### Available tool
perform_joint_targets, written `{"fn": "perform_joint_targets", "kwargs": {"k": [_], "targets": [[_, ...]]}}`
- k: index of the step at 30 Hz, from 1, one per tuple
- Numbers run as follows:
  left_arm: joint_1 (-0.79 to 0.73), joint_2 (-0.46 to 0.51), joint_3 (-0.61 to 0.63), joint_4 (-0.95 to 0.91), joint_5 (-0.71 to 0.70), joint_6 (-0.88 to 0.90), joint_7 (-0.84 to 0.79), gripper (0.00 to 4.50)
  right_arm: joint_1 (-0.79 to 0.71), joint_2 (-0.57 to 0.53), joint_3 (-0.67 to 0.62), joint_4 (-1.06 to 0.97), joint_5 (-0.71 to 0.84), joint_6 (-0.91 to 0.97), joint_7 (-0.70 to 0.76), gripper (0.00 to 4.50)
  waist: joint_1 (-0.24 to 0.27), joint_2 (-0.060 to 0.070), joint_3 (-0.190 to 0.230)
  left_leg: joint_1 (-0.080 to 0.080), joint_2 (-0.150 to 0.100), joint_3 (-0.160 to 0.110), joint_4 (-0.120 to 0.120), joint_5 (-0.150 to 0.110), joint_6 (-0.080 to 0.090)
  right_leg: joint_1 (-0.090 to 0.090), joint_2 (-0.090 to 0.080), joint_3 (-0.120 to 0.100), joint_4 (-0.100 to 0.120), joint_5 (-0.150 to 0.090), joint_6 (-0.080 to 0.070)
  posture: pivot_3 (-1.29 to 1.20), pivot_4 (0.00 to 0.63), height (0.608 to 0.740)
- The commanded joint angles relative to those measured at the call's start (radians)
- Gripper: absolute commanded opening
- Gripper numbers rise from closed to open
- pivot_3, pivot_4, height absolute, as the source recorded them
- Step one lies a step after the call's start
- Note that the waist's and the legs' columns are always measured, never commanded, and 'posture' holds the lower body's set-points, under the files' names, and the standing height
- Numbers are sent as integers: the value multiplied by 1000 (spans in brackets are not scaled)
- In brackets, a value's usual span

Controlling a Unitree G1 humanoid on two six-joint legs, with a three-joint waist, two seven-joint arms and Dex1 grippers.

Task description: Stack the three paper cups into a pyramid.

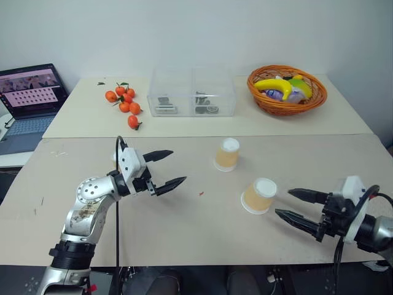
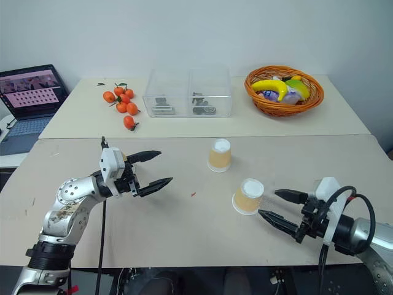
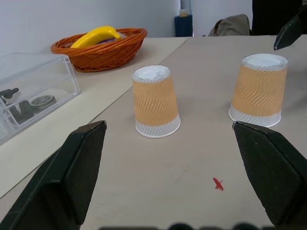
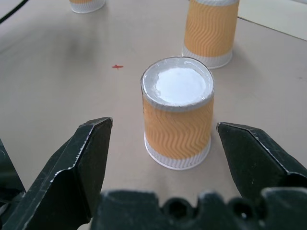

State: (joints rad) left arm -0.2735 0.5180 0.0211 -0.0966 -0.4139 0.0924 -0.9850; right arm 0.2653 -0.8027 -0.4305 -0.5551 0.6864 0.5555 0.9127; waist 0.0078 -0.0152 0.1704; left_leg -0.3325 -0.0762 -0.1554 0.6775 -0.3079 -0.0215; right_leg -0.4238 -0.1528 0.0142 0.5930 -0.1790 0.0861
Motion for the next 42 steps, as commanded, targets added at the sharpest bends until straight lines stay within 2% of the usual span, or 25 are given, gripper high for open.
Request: {"fn": "perform_joint_targets", "kwargs": {"k": [1, 4, 18, 31, 38, 42], "targets": [[11, 2, 16, -34, -14, -1, 9, 4500, -43, 15, 47, -1, -11, -16, -19, 4141, -2, 0, 0, 0, 0, 0, 0, 0, 0, 0, 0, 0, 0, 0, 0, 0, 150, 738], [26, 0, 26, -52, -19, 9, 30, 4500, -72, 24, 78, 20, -21, -26, -21, 4141, 0, 0, 0, 0, 0, 0, 0, 0, 0, 0, 0, 0, 0, 2, -4, 0, 150, 738], [134, -20, 99, -180, -85, 101, 180, 4500, -274, 79, 223, 192, -82, -88, 15, 4141, -6, 0, 0, 0, 2, 0, 0, 0, 0, -1, 3, 1, 0, 3, -5, 0, 150, 738], [235, -36, 165, -291, -133, 154, 285, 4500, -396, 131, 341, 326, -143, -138, 62, 4141, -8, 0, 0, 0, 3, 1, 0, -1, -1, -1, 4, 1, 0, 4, -6, 0, 150, 738], [338, -54, 249, -376, -255, 262, 365, 4500, -468, 167, 357, 385, -147, -145, 70, 2326, -16, 0, 0, 1, 4, 1, 0, -1, -1, -2, 5, 2, 0, 4, -7, 0, 150, 738], [416, -53, 270, -401, -273, 276, 374, 4500, -508, 169, 371, 399, -148, -138, 88, 2326, -20, 0, 0, 1, 4, 1, 0, -1, -1, -2, 5, 2, 0, 4, -7, 0, 150, 738]]}}
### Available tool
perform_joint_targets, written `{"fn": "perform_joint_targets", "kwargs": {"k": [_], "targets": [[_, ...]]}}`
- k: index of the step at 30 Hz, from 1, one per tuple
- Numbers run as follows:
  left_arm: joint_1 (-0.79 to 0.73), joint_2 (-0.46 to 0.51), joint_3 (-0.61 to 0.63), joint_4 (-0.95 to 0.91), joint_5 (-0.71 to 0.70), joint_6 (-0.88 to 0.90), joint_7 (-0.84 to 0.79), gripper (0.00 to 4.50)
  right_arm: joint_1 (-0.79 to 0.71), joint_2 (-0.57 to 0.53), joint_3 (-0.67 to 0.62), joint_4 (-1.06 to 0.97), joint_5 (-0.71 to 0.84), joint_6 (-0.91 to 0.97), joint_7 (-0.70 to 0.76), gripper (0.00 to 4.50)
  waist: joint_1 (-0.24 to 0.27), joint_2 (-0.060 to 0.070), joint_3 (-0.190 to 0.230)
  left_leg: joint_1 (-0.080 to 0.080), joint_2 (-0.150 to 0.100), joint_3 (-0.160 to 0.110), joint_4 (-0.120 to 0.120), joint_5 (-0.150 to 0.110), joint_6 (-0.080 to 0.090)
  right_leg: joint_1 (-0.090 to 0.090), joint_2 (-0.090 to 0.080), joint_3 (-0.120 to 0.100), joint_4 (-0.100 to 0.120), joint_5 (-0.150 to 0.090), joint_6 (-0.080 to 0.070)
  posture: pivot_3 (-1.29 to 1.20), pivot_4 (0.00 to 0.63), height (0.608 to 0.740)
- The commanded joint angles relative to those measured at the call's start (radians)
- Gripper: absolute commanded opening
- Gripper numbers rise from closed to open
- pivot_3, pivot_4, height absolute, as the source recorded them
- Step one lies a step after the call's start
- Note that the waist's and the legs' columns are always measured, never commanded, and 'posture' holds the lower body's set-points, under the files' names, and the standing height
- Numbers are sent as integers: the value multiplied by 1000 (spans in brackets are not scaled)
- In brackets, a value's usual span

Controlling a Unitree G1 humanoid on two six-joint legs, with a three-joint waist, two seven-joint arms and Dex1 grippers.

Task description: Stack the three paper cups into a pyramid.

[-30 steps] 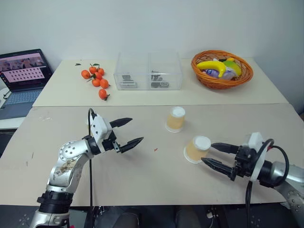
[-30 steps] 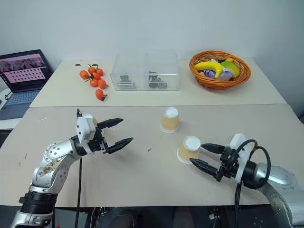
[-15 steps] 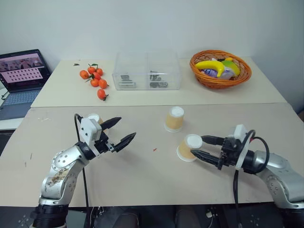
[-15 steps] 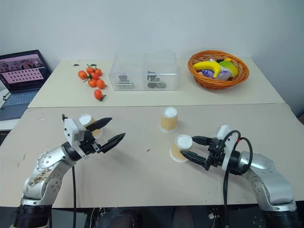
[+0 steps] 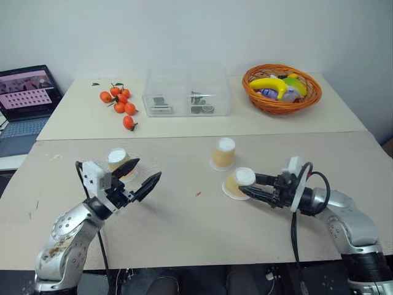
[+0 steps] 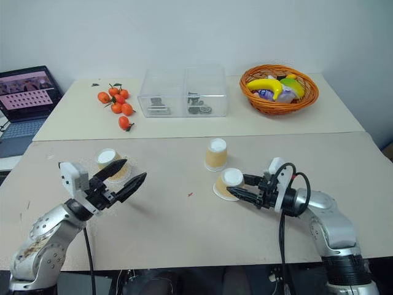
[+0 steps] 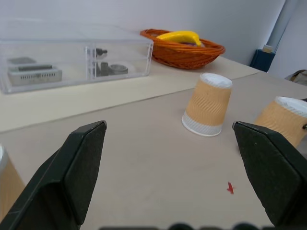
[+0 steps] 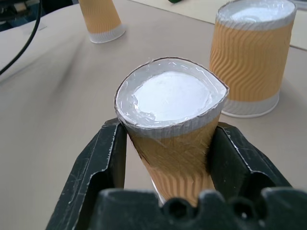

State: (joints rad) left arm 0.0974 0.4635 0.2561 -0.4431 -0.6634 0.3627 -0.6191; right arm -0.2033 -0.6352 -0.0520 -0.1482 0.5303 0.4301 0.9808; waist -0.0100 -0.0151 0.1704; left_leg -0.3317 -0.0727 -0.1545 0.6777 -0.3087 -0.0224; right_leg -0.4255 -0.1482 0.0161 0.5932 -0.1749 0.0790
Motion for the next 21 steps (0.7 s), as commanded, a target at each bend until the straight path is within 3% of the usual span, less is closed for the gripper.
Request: {"fn": "perform_joint_targets", "kwargs": {"k": [1, 5, 9, 21], "targets": [[70, 1, 43, -60, -27, 7, 10, 4500, -50, -2, -2, -14, 16, -3, 27, 2326, -2, 0, 0, 0, 0, 0, 0, 0, 0, 0, 0, 0, 0, 0, 0, 0, 150, 738], [152, -15, 68, -71, -29, -8, 17, 4500, -91, -15, 21, -49, 45, 33, 79, 2326, -4, 0, 0, 0, 0, 1, -1, 0, 0, -1, 0, 1, 0, 0, 0, 0, 150, 738], [229, -62, 102, -96, -47, -20, 42, 4500, -170, 35, 128, -129, 121, 122, 150, 2326, -6, 0, 0, 0, 1, 1, 0, 0, 0, 0, 1, 1, 0, 0, -1, 0, 150, 738], [302, -141, 103, -149, -25, -75, 98, 4500, -519, 336, 359, 276, -132, -62, 151, 2326, -7, 0, 0, 0, 2, 1, -1, -1, -2, -5, 1, 1, 1, 1, -3, 0, 150, 738]]}}
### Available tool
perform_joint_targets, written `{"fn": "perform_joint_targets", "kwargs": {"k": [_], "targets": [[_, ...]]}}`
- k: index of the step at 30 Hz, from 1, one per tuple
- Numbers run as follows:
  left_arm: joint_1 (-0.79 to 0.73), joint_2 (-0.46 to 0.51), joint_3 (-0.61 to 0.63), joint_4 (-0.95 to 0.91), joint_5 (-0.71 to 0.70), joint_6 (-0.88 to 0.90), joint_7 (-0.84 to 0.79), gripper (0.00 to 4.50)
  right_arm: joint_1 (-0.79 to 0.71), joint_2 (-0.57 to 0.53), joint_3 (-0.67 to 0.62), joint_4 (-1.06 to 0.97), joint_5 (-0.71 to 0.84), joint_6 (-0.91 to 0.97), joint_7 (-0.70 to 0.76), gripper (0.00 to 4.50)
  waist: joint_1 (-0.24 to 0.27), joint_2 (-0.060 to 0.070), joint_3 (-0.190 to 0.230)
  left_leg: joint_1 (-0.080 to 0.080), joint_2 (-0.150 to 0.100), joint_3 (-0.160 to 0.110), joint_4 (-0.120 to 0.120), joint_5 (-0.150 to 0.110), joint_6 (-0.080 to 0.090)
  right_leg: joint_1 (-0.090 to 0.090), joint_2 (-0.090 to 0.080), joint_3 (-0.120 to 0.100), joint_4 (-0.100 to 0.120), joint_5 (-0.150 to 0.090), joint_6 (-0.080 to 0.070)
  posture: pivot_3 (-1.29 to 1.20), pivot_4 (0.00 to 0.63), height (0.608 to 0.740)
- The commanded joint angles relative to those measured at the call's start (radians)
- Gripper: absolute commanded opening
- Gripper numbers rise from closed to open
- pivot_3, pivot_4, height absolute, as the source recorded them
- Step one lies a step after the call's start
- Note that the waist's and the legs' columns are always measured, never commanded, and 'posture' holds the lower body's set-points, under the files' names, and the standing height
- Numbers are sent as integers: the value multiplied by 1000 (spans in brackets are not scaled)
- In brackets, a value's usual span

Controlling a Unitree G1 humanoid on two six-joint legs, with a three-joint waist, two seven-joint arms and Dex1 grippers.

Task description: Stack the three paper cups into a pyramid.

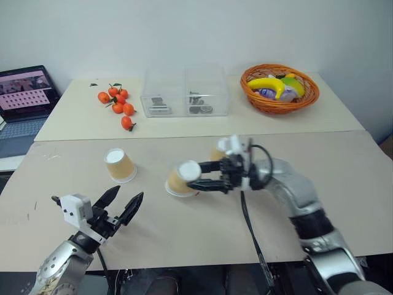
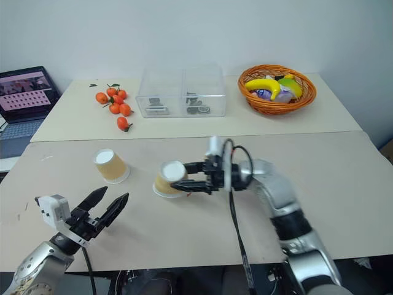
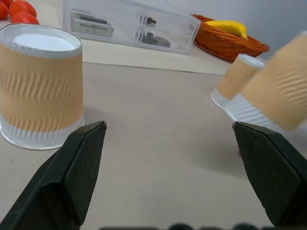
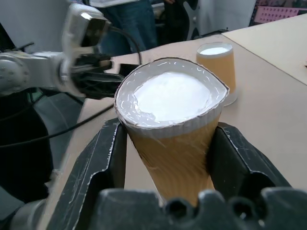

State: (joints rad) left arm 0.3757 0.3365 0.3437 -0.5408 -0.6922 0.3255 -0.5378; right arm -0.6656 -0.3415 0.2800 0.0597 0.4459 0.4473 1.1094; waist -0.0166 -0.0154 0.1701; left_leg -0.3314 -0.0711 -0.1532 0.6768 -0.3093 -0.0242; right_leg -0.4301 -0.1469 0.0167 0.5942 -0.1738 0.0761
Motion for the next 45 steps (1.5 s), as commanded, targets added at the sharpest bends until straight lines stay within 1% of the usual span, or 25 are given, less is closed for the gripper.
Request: {"fn": "perform_joint_targets", "kwargs": {"k": [1, 3, 4, 10, 16, 17, 18, 20, 26, 30, 35, 38, 40, 43, 45], "targets": [[31, -20, 18, -57, 4, -43, 22, 4500, -71, 57, 35, 96, -62, -93, 28, 2326, -1, 0, 0, -1, 0, 0, 0, 0, -1, -1, 0, 0, 0, 0, 0, 0, 150, 738], [46, -33, 21, -69, 6, -54, 35, 4500, -83, 77, 45, 130, -87, -122, 35, 2326, 2, 0, 0, -5, 0, 0, 1, 0, -3, -6, 0, 0, 0, 1, -1, 0, 150, 738], [53, -37, 19, -74, 8, -59, 39, 4500, -86, 83, 49, 142, -96, -134, 38, 2326, 2, 0, 0, -6, 0, 0, 1, 3, -8, -8, 0, 0, 0, 2, -2, 0, 150, 738], [85, -57, 10, -94, 17, -81, 58, 4500, -86, 115, 55, 185, -148, -178, 20, 2326, 1, 0, 0, -5, 0, 0, 0, 0, -4, -8, 0, 0, 1, 2, -2, 0, 150, 738], [83, -59, 2, -97, 21, -87, 68, 4500, -103, 133, 19, 239, -177, -196, -21, 2326, -4, 0, 0, -5, 1, 0, 0, 0, -4, -8, 2, 0, 1, 2, -3, 0, 150, 738], [80, -58, 1, -95, 22, -88, 69, 4500, -106, 133, 13, 246, -181, -194, -33, 3120, -3, 0, 0, -5, 1, 0, 0, 0, -4, -8, 2, 0, 1, 2, -3, 0, 150, 738], [74, -56, 2, -91, 20, -86, 69, 4500, -108, 134, 7, 251, -187, -193, -47, 3192, -3, 0, 0, -5, 1, 0, 0, 0, -4, -8, 2, 0, 1, 2, -3, 0, 150, 738], [61, -52, -1, -82, 19, -84, 68, 4500, -109, 134, -5, 251, -188, -176, -65, 3853, -3, 0, 0, -5, 1, 0, 0, 0, -4, -8, 2, 0, 1, 2, -3, 0, 150, 738], [9, -38, -15, -51, 17, -70, 58, 4500, -74, 103, -68, 150, -110, -80, -39, 3853, -2, 0, 0, -5, 1, 0, 0, 0, -4, -8, 2, 0, 1, 2, -3, 0, 150, 738], [-42, -20, -18, -11, 7, -57, 45, 4500, -33, 57, -113, 56, -43, 6, -26, 3853, -1, 0, 0, -5, 1, 0, 0, 0, -4, -8, 2, 0, 1, 2, -3, 0, 150, 738], [-106, 4, -27, 47, -3, -43, 19, 4500, 70, -33, -187, -144, 85, 158, -31, 3853, 2, 0, 0, -6, 1, 0, 0, 0, -4, -8, 2, 0, 1, 2, -3, 0, 150, 738], [-132, 14, -33, 63, -7, -33, 4, 4500, 143, -106, -244, -274, 180, 247, -31, 3853, 2, 0, 0, -6, 1, 0, 0, 0, -3, -8, 2, 0, 1, 2, -3, 0, 150, 738], [-147, 32, -44, 62, -17, -12, -14, 4500, 218, -184, -330, -378, 259, 299, -34, 3853, 4, 0, 0, -6, 1, 0, 0, 0, -3, -8, 2, 0, 1, 2, -3, 0, 150, 738], [-110, 105, -94, -19, -22, 26, -87, 4500, 340, -305, -473, -405, 222, 278, -94, 3853, 11, -1, -1, -6, 1, 0, 0, -1, -2, -7, 1, 0, 0, 2, -2, 0, 150, 738], [-97, 137, -102, -41, -25, 36, -109, 4500, 365, -346, -485, -356, 134, 214, -148, 3853, 11, -1, -1, -6, 1, 1, 1, -1, -1, -6, 1, 1, 0, 2, -2, 0, 150, 738]]}}
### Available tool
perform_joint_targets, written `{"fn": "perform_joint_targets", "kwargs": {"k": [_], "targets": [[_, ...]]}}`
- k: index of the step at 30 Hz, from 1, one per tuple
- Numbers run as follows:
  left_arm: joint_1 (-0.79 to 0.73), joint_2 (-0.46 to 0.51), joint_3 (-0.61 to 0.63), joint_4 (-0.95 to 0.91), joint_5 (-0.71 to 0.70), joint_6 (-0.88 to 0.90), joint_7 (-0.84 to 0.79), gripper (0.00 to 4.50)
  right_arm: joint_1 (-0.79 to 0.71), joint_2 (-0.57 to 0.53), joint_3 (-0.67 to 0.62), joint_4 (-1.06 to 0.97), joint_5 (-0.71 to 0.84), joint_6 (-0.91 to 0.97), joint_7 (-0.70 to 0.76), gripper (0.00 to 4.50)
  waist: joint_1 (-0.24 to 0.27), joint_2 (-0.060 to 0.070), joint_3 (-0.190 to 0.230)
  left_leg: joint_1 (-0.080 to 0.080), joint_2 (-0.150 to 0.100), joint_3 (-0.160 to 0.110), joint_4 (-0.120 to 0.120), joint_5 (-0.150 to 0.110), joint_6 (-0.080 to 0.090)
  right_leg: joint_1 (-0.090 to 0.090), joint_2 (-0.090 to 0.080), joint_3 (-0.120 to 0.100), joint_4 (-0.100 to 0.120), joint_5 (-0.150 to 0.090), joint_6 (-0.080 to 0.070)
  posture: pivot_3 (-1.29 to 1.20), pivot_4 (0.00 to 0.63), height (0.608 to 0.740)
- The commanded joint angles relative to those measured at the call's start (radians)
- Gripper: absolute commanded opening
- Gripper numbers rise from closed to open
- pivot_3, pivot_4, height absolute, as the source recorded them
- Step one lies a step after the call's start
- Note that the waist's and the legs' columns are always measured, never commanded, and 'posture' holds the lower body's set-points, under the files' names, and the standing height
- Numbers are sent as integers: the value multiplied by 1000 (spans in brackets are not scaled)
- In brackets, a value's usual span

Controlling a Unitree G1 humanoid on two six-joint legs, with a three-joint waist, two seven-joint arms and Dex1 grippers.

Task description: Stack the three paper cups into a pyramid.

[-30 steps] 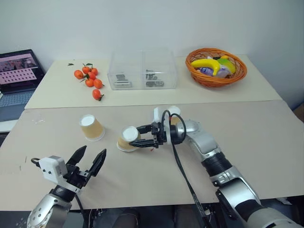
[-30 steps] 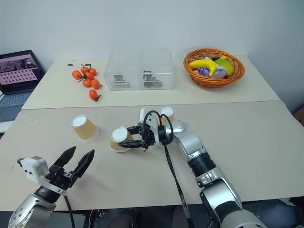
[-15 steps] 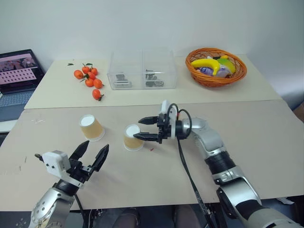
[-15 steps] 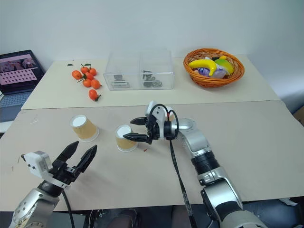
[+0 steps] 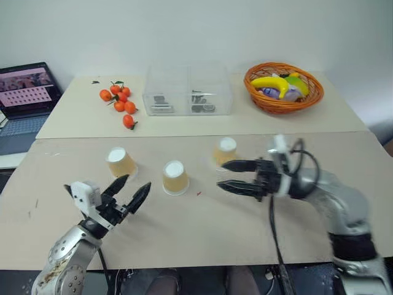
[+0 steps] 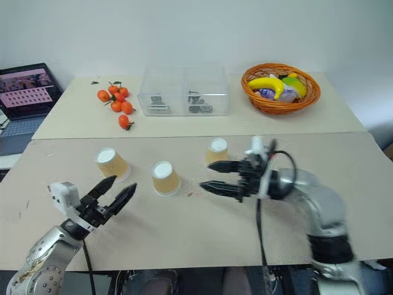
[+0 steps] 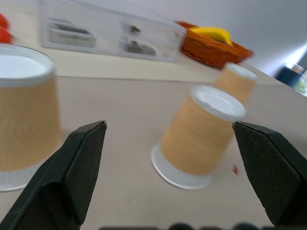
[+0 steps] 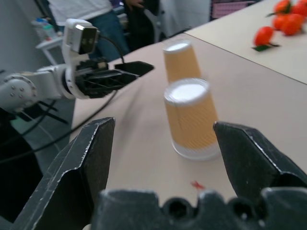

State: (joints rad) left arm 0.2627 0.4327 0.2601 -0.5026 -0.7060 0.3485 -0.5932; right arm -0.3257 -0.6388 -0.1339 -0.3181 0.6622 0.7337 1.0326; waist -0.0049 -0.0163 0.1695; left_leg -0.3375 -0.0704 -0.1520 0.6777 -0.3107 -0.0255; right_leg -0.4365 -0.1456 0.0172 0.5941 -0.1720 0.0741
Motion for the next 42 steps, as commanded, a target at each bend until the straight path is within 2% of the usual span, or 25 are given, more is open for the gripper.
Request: {"fn": "perform_joint_targets", "kwargs": {"k": [1, 6, 9, 21, 42], "targets": [[18, 54, -19, -86, -17, 16, -62, 4500, 28, -62, -64, 56, -120, -101, -88, 3853, -7, 0, 0, 0, 0, 1, 0, 0, 0, 0, 0, 0, 0, 0, 0, 0, 150, 738], [5, 116, -26, -110, -24, 37, -110, 4500, -36, -54, 38, 273, -329, -300, -169, 3853, -18, 0, 0, 2, 5, 7, -1, 0, 0, 4, 3, 2, 1, -2, 2, 0, 150, 738], [-12, 146, -2, -90, -28, 33, -135, 4500, -100, -13, 84, 344, -364, -358, -170, 3853, -22, 0, 0, 5, 5, 8, 0, 0, 0, 4, 3, 3, 1, 0, -1, 0, 150, 738], [-16, 128, 29, -56, 0, -4, -134, 4500, -265, 135, 160, 522, -400, -461, -150, 3853, -12, 0, 0, 1, 5, 8, -1, 0, 0, -2, 4, 4, 0, 1, -3, 0, 150, 738], [-5, 86, 92, -55, -4, -20, -69, 4500, -463, 290, 202, 820, -456, -602, -97, 3853, -30, 0, 0, 2, 8, 8, -1, 0, -1, -2, 9, 5, 0, 3, -5, 0, 150, 738]]}}
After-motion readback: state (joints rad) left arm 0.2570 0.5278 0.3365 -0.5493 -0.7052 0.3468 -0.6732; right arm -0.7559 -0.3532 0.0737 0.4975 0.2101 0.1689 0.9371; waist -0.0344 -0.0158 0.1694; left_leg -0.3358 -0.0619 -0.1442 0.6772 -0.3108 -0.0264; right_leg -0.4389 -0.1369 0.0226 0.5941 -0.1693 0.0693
